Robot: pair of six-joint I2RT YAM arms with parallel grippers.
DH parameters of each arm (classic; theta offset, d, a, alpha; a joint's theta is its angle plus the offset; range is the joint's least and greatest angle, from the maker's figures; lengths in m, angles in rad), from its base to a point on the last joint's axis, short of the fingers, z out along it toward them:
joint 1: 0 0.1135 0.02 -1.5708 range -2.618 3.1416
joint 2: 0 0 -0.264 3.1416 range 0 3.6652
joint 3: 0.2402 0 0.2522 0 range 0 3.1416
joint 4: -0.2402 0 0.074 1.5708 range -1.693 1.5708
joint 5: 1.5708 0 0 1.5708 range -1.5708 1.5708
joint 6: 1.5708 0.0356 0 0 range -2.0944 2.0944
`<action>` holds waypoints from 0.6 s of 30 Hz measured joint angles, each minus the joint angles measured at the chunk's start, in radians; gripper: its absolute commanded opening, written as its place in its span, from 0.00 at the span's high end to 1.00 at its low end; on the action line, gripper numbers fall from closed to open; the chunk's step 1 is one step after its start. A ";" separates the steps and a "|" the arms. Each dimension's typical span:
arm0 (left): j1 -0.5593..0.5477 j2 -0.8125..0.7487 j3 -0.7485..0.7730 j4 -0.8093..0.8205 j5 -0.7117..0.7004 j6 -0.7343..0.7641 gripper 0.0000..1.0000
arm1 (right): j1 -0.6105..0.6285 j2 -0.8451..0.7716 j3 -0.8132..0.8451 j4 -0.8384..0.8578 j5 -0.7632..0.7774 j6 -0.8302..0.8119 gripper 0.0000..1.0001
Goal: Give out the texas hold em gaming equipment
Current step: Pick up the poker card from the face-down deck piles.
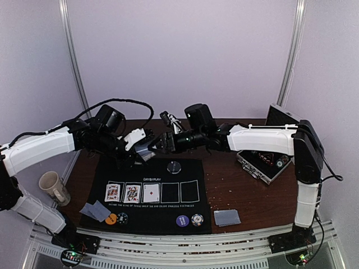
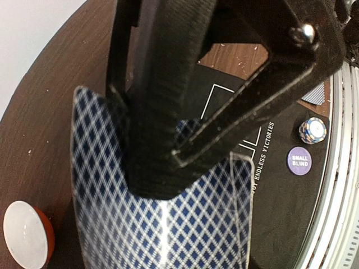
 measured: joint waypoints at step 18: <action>0.000 0.001 0.000 0.001 -0.059 0.001 0.67 | 0.001 -0.032 0.015 -0.079 0.007 -0.043 1.00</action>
